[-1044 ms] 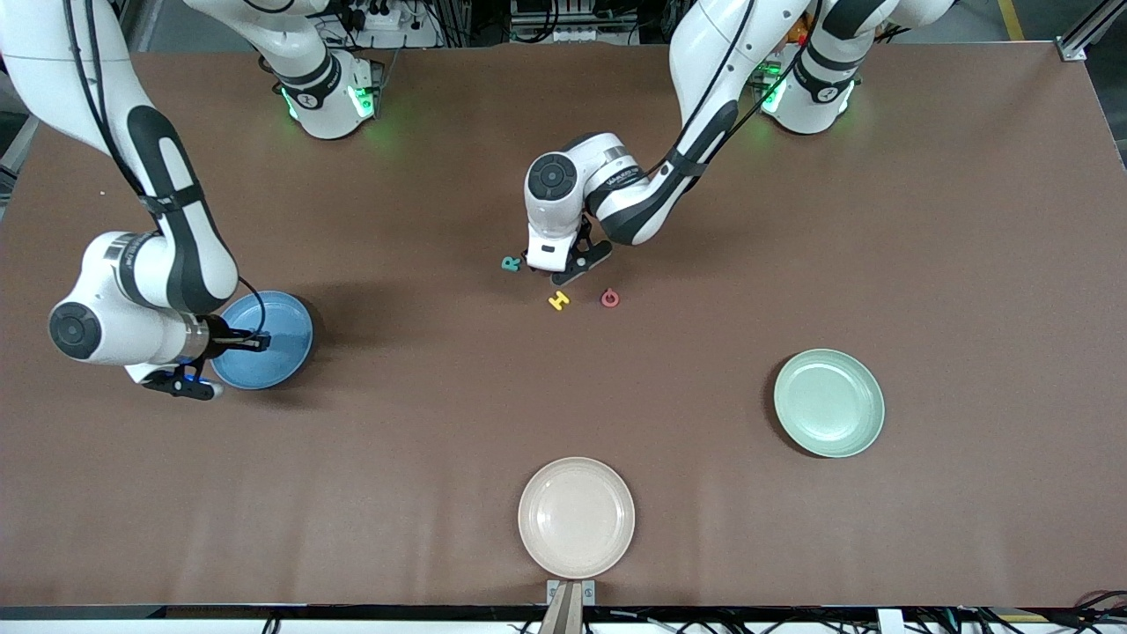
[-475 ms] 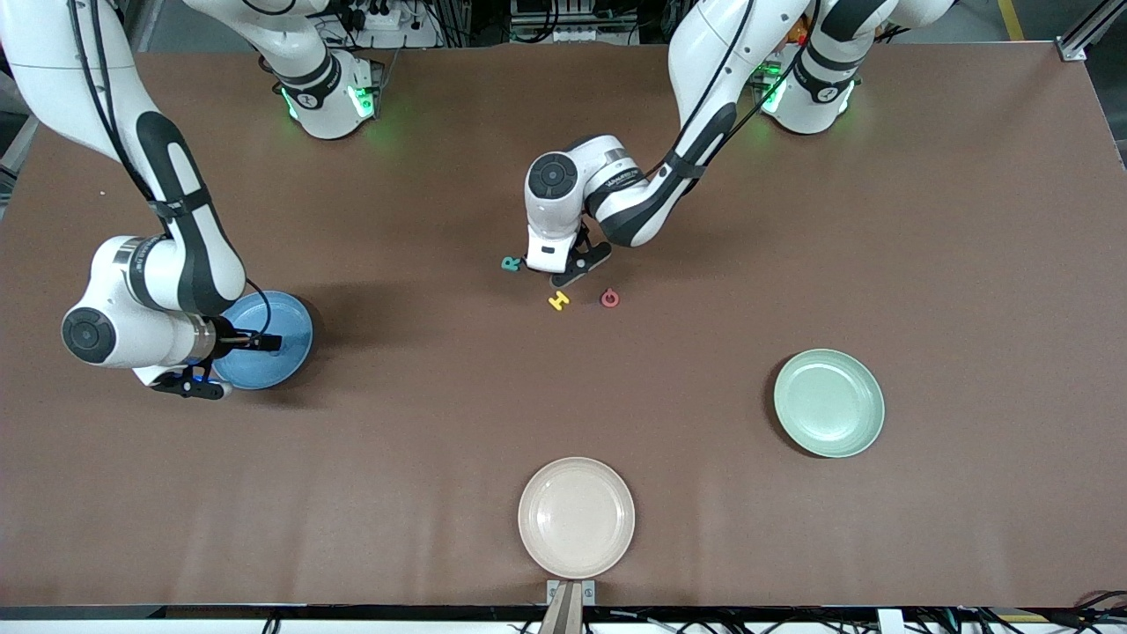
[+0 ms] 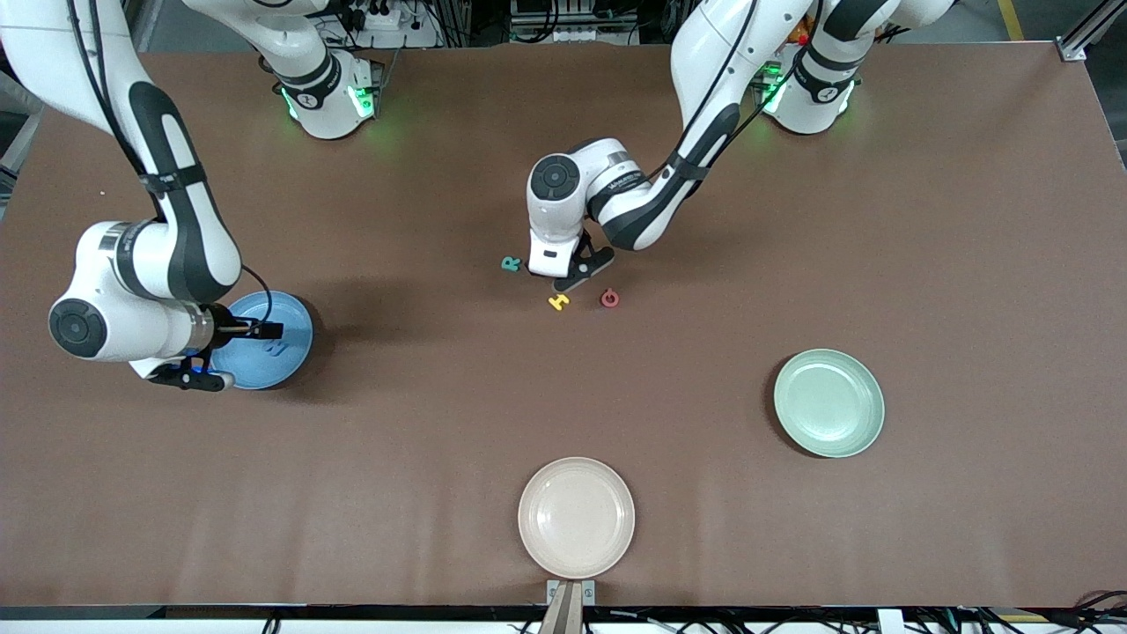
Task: Sort uppercase to blue plate, lowercase to green plate
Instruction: 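Carry the blue m toward the green plate while the right gripper returns, then release the m on the green plate while the right gripper grasps yellow H, then carry the yellow H to the blue plate with the right gripper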
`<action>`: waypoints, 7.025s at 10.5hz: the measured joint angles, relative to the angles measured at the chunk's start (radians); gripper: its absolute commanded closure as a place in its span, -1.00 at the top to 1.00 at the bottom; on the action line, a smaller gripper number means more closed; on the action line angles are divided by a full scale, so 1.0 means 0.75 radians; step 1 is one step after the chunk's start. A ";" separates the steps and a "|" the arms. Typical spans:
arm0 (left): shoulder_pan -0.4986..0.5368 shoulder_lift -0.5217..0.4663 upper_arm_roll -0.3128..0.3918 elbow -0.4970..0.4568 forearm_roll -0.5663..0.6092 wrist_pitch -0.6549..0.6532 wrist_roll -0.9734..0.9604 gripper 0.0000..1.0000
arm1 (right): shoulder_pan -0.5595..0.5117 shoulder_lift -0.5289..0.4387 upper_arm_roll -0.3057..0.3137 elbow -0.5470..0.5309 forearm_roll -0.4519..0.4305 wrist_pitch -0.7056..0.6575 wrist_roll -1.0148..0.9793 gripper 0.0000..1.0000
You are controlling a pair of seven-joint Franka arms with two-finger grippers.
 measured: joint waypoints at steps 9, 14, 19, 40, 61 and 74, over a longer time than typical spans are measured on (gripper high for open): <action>0.563 -0.374 0.104 0.024 0.006 -0.330 0.824 -1.00 | 0.556 -0.042 0.021 0.037 0.261 0.093 0.980 1.00; 0.983 -0.282 0.106 -0.034 0.004 -0.288 1.420 -1.00 | 0.808 0.025 0.022 0.109 0.275 0.255 1.444 1.00; 1.008 -0.040 0.096 0.068 0.004 -0.079 1.508 0.31 | 0.945 0.256 0.020 0.312 0.263 0.317 1.732 1.00; 1.009 -0.490 -0.137 -0.159 -0.052 -0.412 1.529 0.86 | 1.097 0.462 0.010 0.324 0.123 0.555 1.909 -0.10; 1.008 -0.574 -0.285 -0.260 -0.064 -0.437 1.309 0.90 | 0.550 0.329 -0.037 0.451 0.097 -0.137 1.074 -1.00; 0.737 -0.525 -0.430 -0.462 -0.075 -0.160 0.735 0.89 | 0.062 0.279 -0.035 0.301 -0.068 -0.144 0.230 1.00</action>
